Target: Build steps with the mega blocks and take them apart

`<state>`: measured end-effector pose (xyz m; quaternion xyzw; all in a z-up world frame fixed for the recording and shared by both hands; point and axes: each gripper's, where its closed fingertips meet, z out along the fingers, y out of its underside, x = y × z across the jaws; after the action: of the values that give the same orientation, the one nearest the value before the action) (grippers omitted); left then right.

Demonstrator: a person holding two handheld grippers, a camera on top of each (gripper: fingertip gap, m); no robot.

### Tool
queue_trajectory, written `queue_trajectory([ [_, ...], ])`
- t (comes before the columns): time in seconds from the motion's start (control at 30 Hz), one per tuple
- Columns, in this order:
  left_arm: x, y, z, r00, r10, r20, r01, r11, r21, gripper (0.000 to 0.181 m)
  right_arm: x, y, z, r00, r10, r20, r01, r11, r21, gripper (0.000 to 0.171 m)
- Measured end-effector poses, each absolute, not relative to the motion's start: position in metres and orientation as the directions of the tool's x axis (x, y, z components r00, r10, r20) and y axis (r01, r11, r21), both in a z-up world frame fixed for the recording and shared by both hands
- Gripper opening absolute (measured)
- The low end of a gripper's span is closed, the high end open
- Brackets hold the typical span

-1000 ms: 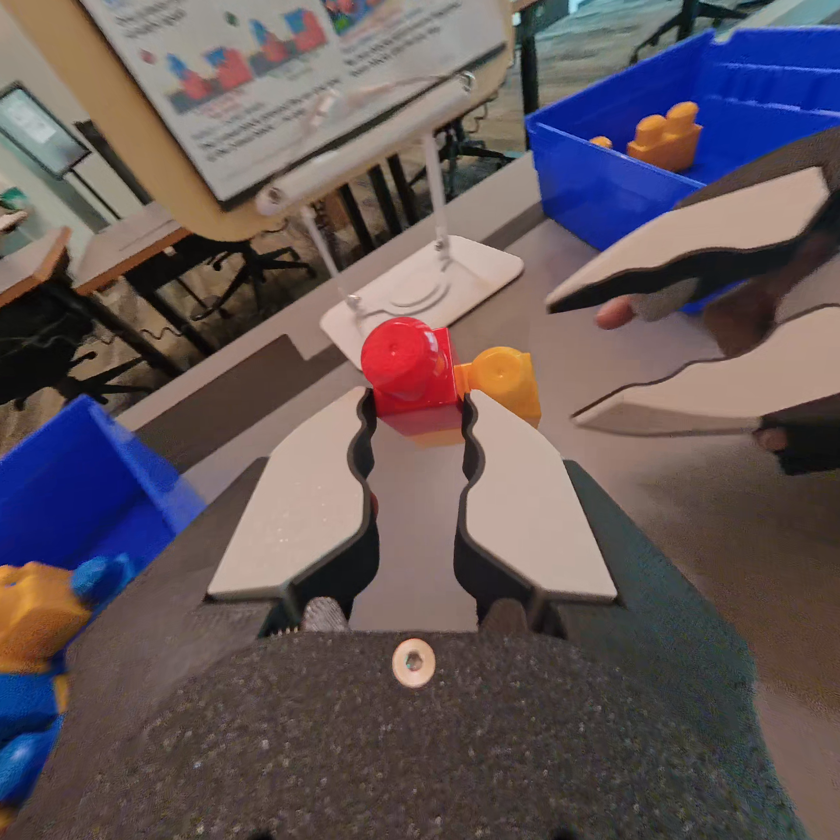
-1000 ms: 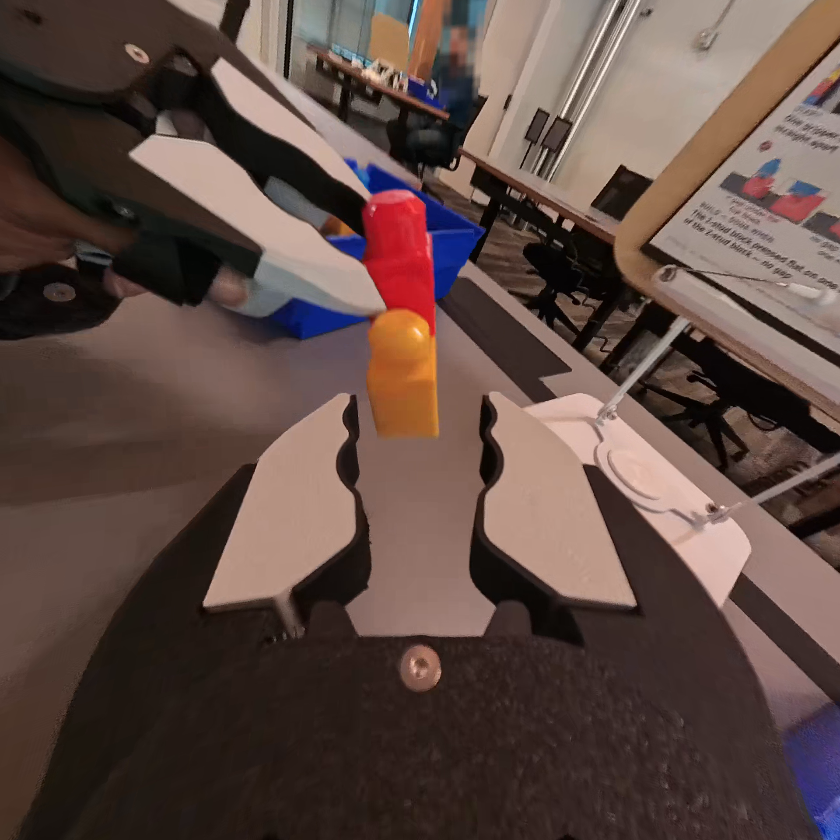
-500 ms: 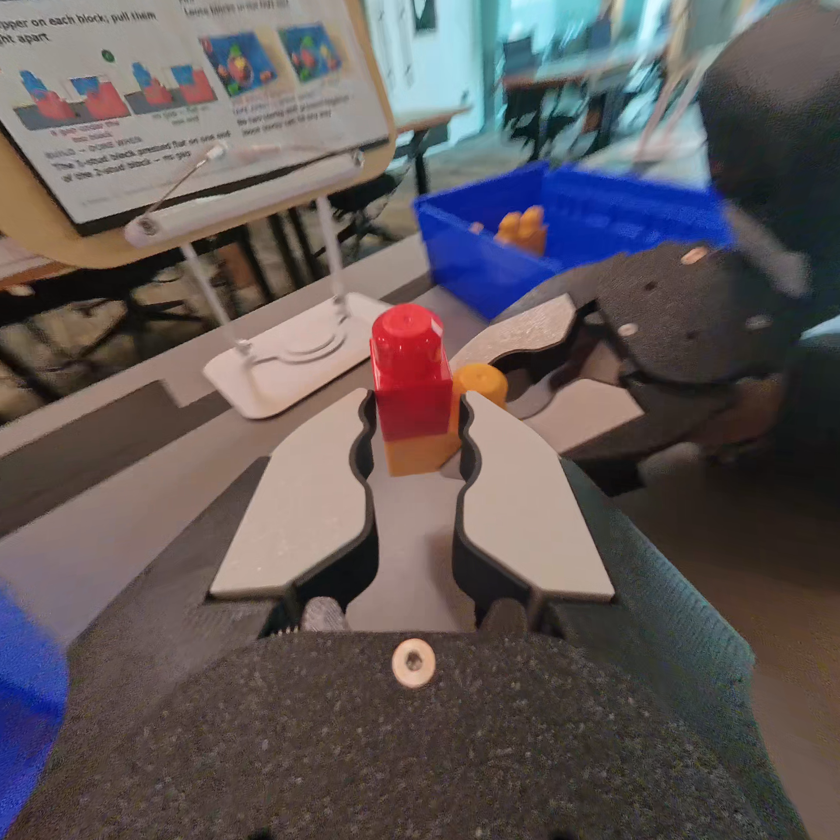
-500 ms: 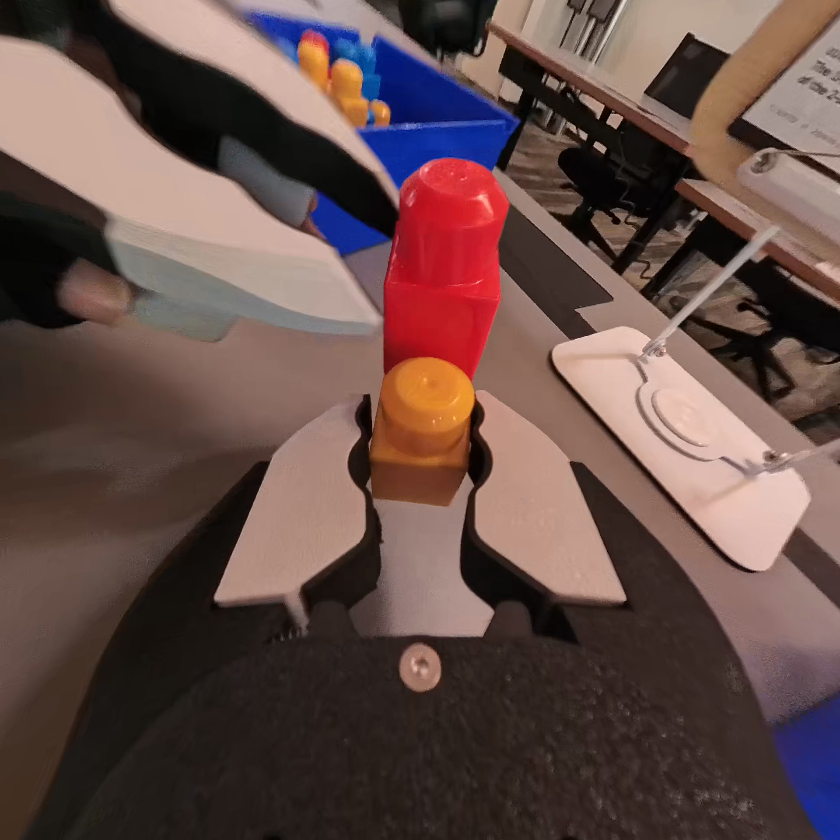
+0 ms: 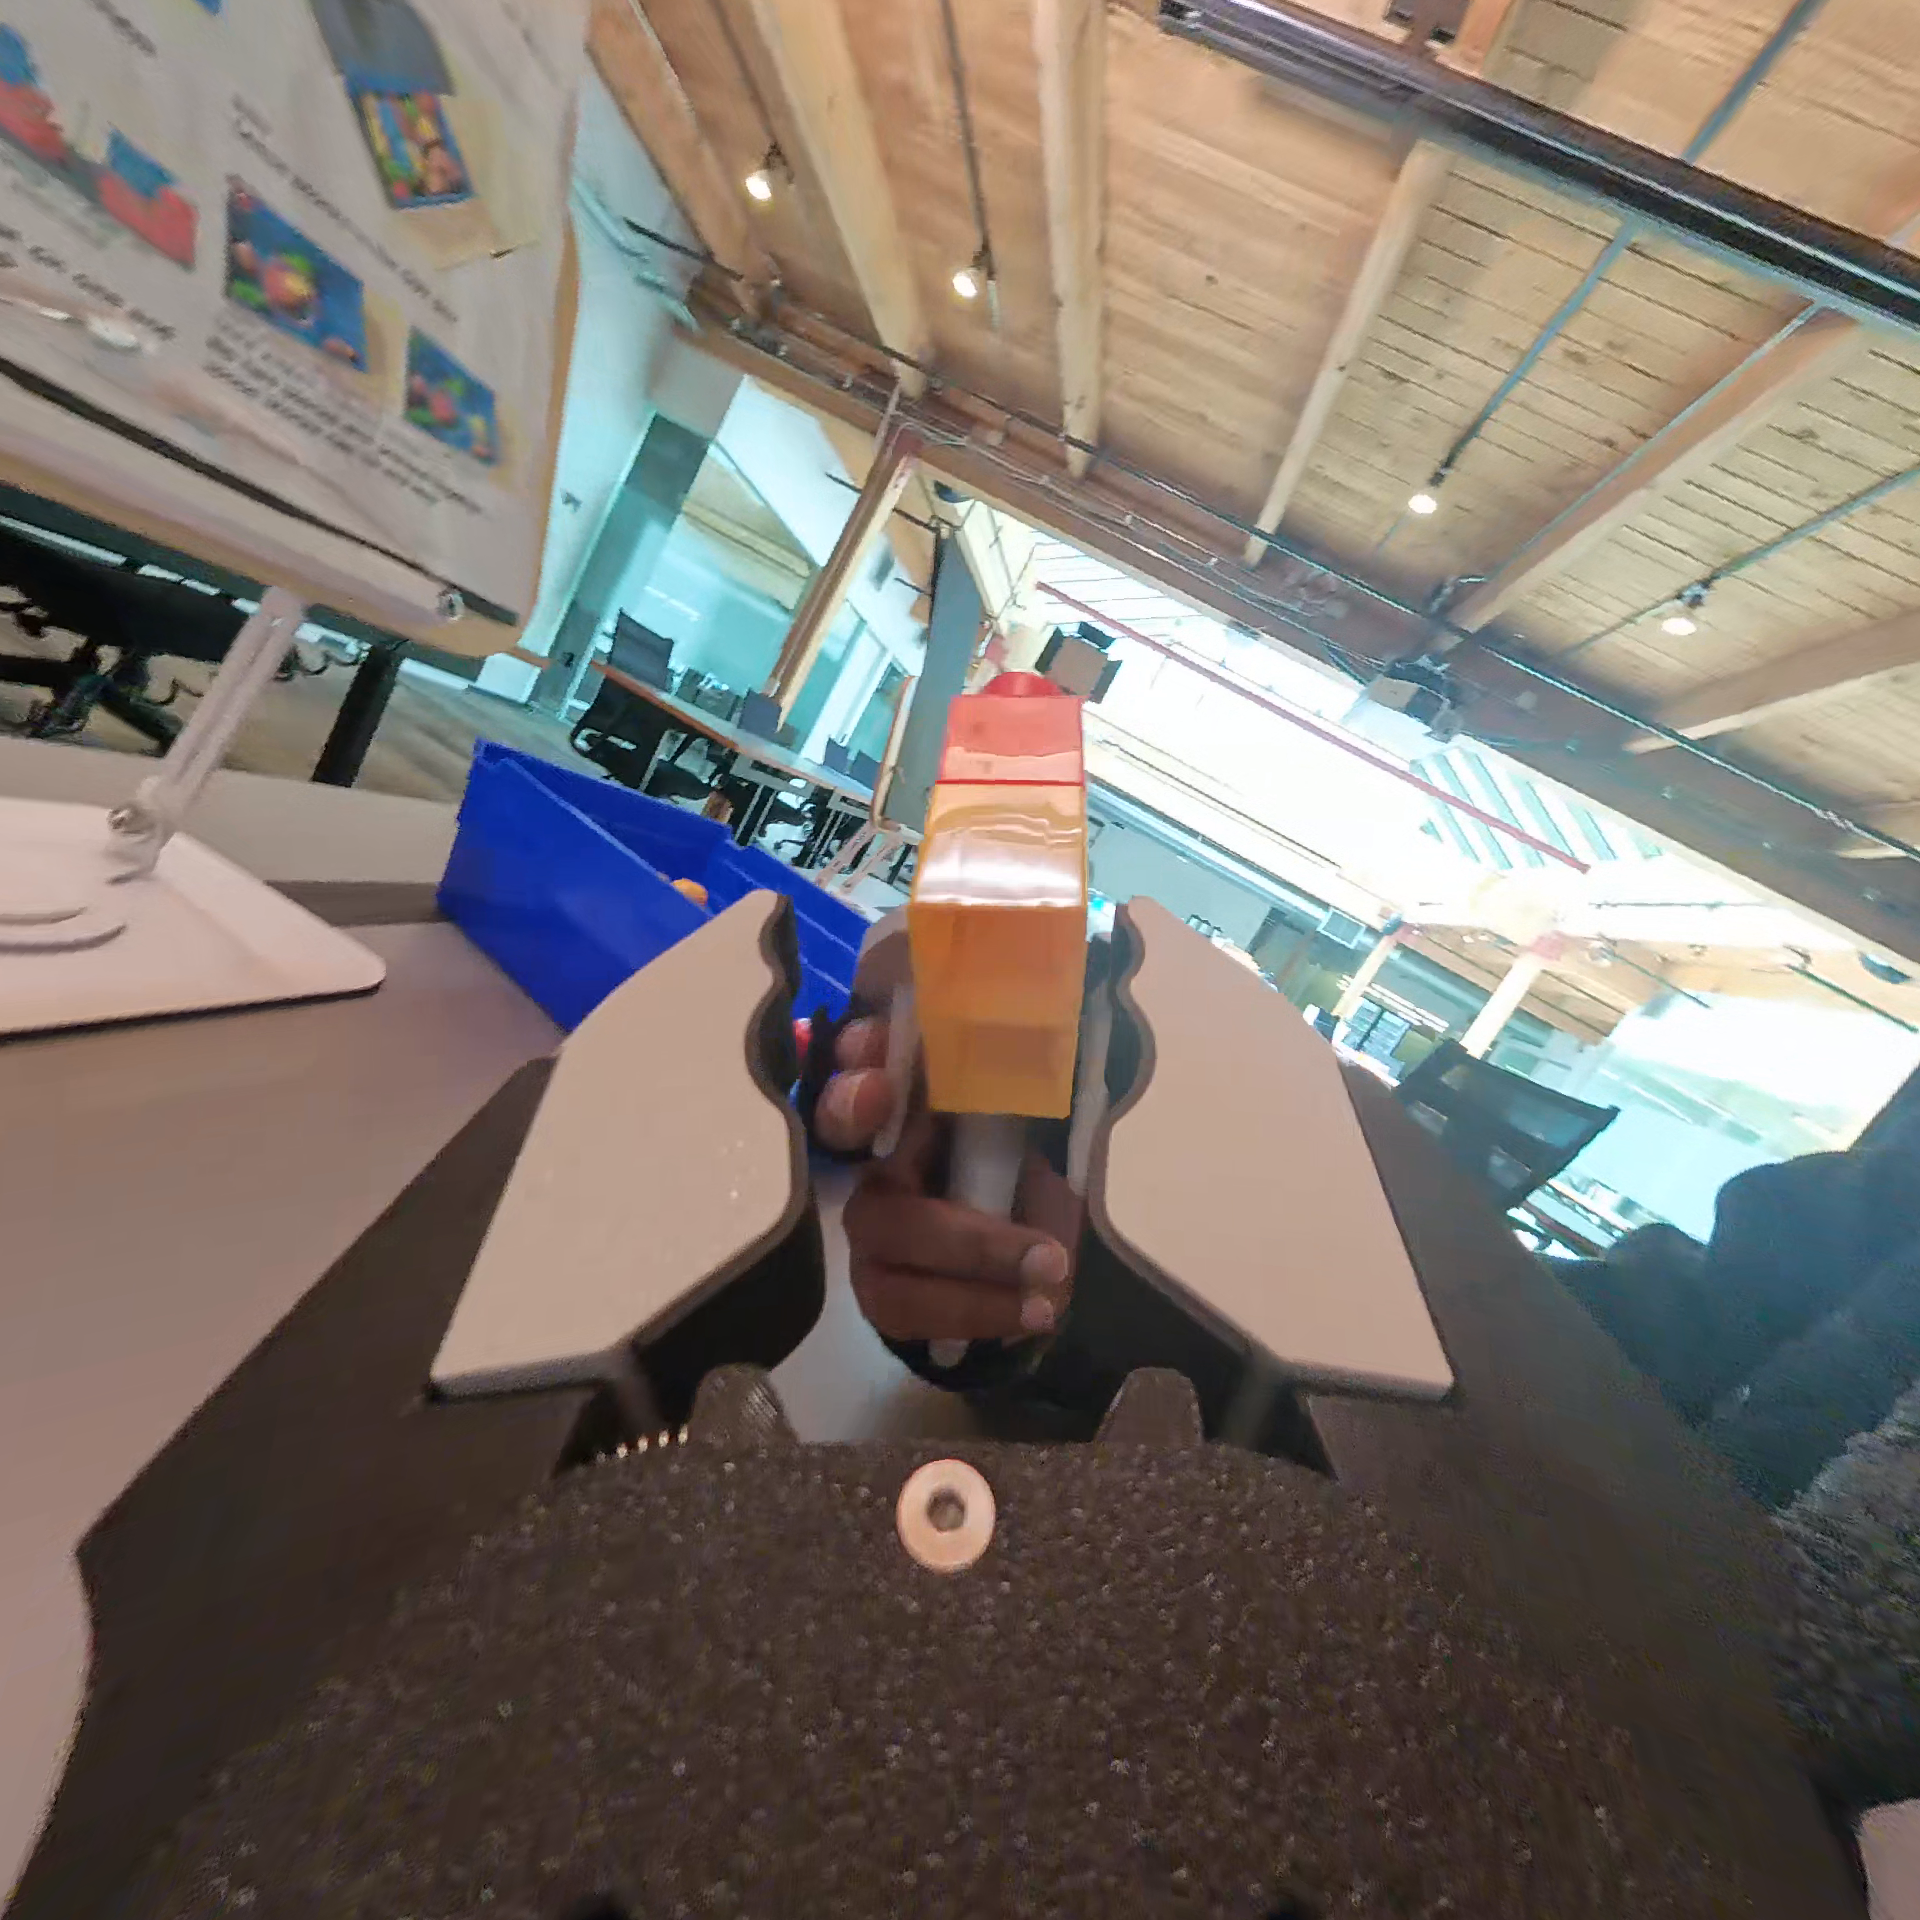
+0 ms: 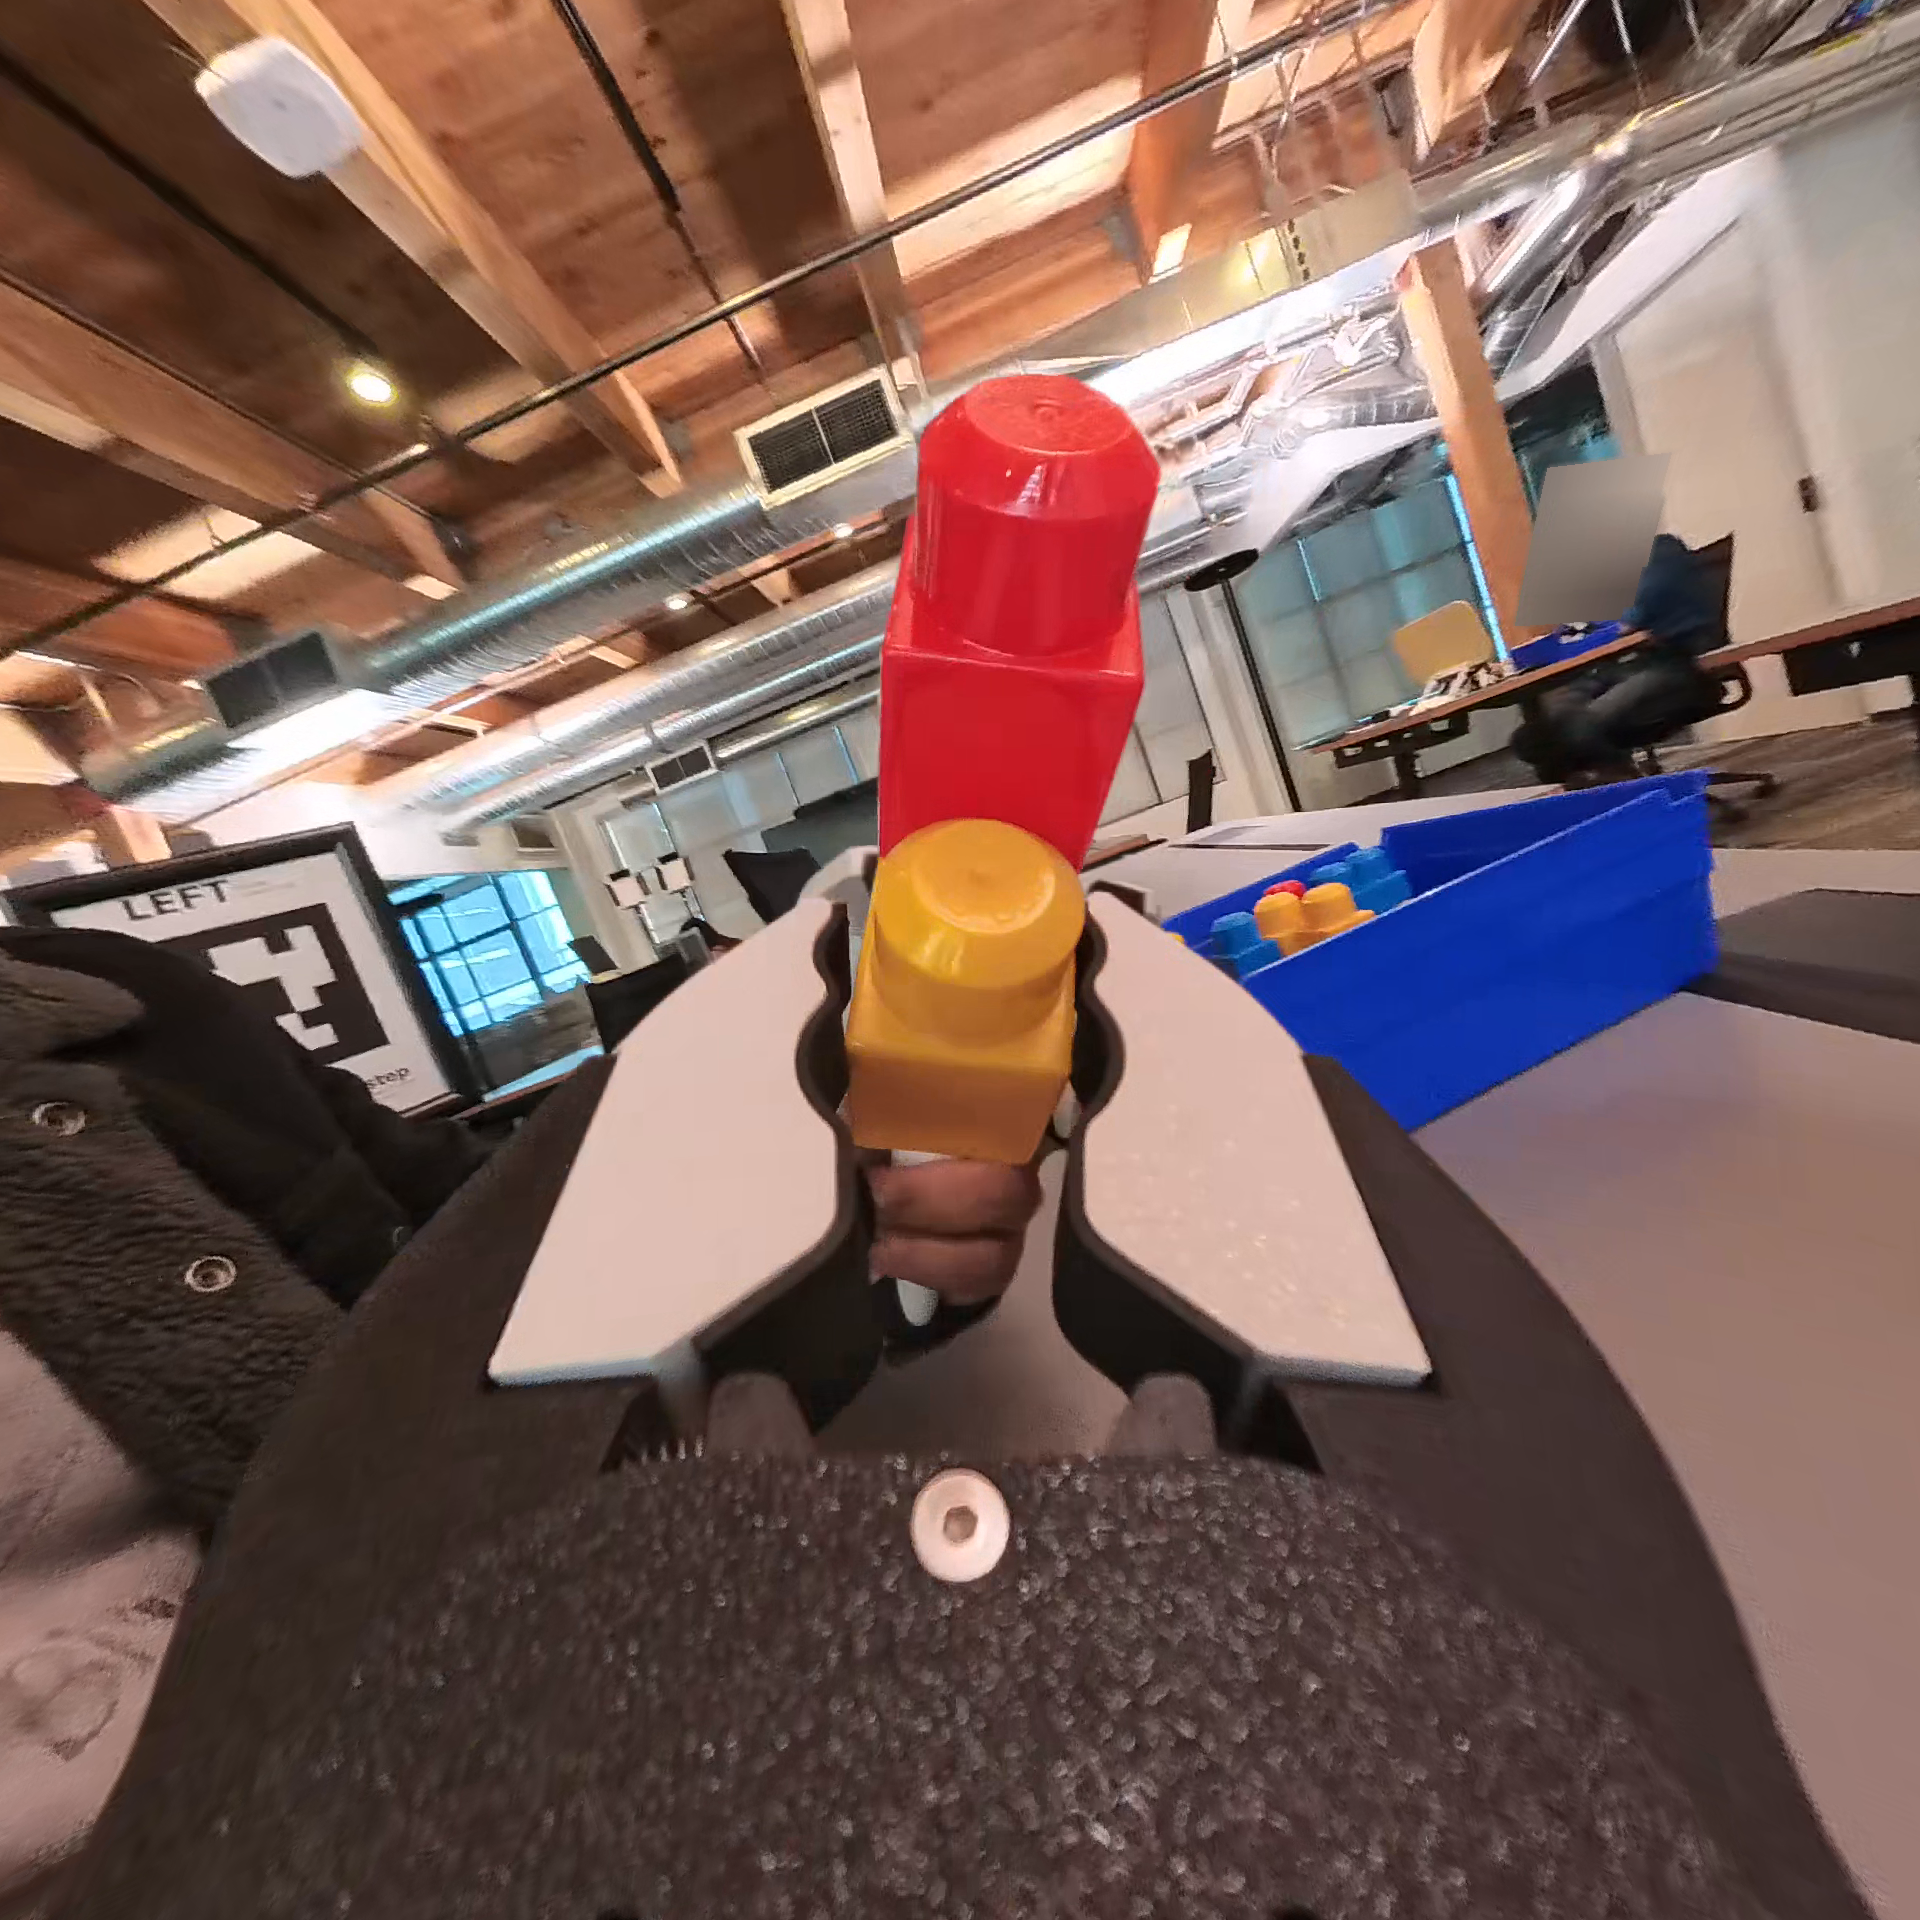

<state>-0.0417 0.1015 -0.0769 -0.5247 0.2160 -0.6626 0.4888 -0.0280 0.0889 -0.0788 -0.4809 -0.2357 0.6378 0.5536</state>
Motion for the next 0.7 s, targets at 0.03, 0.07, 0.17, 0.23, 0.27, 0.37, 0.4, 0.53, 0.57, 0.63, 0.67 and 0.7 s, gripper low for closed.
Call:
queue_trajectory([
  [0.03,-0.041,0.098,-0.075,0.014,-0.878,0.478,0.424,-0.428,-0.798,0.056,-0.03,0.088,-0.079,0.068,0.932,-0.355,-0.479,-0.282,-0.831,0.04],
  [0.07,-0.04,0.097,-0.074,0.004,-0.88,0.476,0.425,-0.429,-0.797,0.056,-0.031,0.087,-0.08,0.065,0.932,-0.356,-0.474,-0.285,-0.833,0.04],
  [0.17,-0.037,0.094,-0.076,-0.005,-0.878,0.478,0.414,-0.437,-0.798,0.053,-0.035,0.088,-0.083,0.071,0.929,-0.363,-0.469,-0.29,-0.834,0.04],
  [0.23,-0.034,0.093,-0.078,-0.003,-0.879,0.476,0.402,-0.437,-0.804,0.052,-0.037,0.089,-0.086,0.07,0.926,-0.372,-0.467,-0.299,-0.832,0.04],
  [0.27,-0.033,0.093,-0.08,0.002,-0.88,0.475,0.396,-0.436,-0.808,0.05,-0.04,0.088,-0.087,0.065,0.926,-0.373,-0.463,-0.303,-0.833,0.04],
  [0.37,-0.033,0.092,-0.08,-0.004,-0.881,0.473,0.409,-0.433,-0.803,0.037,-0.049,0.084,-0.092,0.065,0.928,-0.367,-0.432,-0.305,-0.849,0.04],
  [0.4,-0.034,0.093,-0.08,-0.005,-0.88,0.475,0.411,-0.435,-0.801,0.037,-0.051,0.084,-0.093,0.064,0.927,-0.369,-0.43,-0.308,-0.849,0.04],
  [0.53,-0.035,0.093,-0.081,0.013,-0.89,0.456,0.372,-0.419,-0.828,0.037,-0.053,0.084,-0.099,0.079,0.929,-0.361,-0.366,-0.31,-0.877,0.04],
  [0.57,-0.036,0.093,-0.08,0.02,-0.896,0.444,0.367,-0.406,-0.837,0.037,-0.052,0.084,-0.1,0.089,0.931,-0.355,-0.34,-0.306,-0.889,0.039],
  [0.63,-0.044,0.096,-0.076,0.02,-0.906,0.424,0.366,-0.388,-0.846,0.037,-0.046,0.087,-0.103,0.121,0.937,-0.328,-0.281,-0.285,-0.916,0.043],
  [0.67,-0.048,0.095,-0.076,0.01,-0.913,0.407,0.346,-0.378,-0.858,0.037,-0.04,0.09,-0.104,0.138,0.941,-0.31,-0.251,-0.269,-0.93,0.046],
  [0.7,-0.05,0.093,-0.078,-0.006,-0.922,0.386,0.31,-0.369,-0.876,0.037,-0.034,0.091,-0.104,0.153,0.945,-0.289,-0.222,-0.252,-0.942,0.05],
])
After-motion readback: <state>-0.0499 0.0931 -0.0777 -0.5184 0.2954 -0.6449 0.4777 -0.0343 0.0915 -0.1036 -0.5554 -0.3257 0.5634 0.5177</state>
